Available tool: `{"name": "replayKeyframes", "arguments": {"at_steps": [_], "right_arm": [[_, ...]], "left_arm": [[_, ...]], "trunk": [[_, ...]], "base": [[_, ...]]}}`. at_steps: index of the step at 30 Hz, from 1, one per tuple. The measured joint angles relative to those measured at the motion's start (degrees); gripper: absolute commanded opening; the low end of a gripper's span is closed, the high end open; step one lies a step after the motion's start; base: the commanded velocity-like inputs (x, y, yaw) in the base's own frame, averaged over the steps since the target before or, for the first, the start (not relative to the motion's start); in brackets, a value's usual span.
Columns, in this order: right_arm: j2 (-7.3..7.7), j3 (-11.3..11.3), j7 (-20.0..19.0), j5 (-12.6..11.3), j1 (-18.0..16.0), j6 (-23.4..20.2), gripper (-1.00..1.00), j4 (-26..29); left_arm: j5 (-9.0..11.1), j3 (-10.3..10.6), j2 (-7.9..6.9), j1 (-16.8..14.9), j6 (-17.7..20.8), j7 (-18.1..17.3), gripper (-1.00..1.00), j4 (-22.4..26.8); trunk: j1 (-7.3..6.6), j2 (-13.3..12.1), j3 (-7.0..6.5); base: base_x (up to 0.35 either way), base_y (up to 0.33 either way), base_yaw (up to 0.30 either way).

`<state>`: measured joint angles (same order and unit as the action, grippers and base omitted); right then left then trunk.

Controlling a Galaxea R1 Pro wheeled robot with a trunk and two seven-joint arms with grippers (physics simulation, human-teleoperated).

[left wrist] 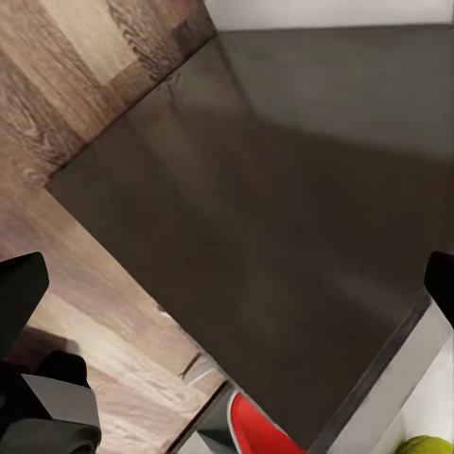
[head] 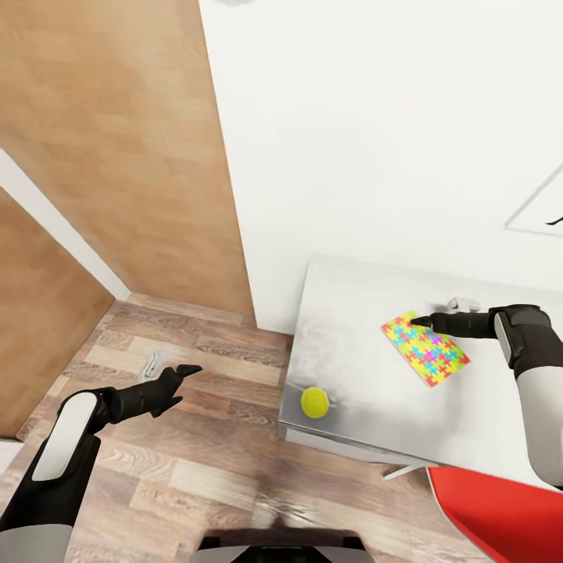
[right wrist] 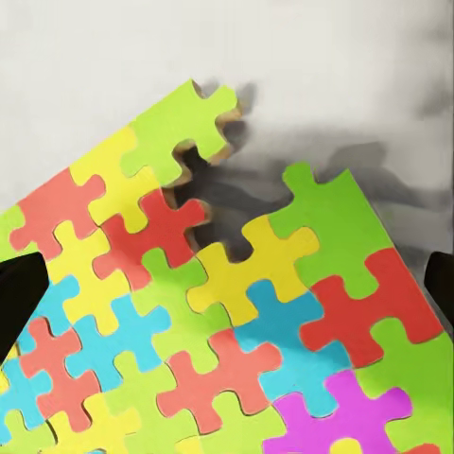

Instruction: Put all the toys in the child's room - the three board games (two on the bed and one on the table), the two jigsaw puzzles on the table, and the tennis ball on the table - inside the toy box on the table in the child's room.

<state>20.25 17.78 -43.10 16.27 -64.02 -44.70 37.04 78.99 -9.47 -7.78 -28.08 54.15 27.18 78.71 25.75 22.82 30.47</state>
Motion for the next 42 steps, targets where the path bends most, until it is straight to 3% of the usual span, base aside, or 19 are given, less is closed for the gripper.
{"name": "replayKeyframes", "arguments": {"at_steps": [32,36,42], "right_arm": [[0.32,0.1,0.2,0.1,-0.1,0.0,1.00,0.2],[1.35,0.2,0.2,0.1,-0.3,0.0,1.00,0.5],[4.18,1.2,0.2,0.0,-0.6,0.0,1.00,1.0]], "left_arm": [[0.3,0.2,0.10,-0.2,0.0,0.0,1.00,0.0],[0.2,0.2,0.11,-0.2,0.0,0.0,1.00,0.0],[0.0,0.3,0.12,-0.2,0.0,0.0,1.00,0.0]], "trunk": [[0.00,0.0,0.00],[0.00,0.0,0.00],[0.00,0.0,0.00]], "base": [[-0.010,0.055,0.014],[-0.001,0.003,0.000],[0.000,0.001,0.000]]}}
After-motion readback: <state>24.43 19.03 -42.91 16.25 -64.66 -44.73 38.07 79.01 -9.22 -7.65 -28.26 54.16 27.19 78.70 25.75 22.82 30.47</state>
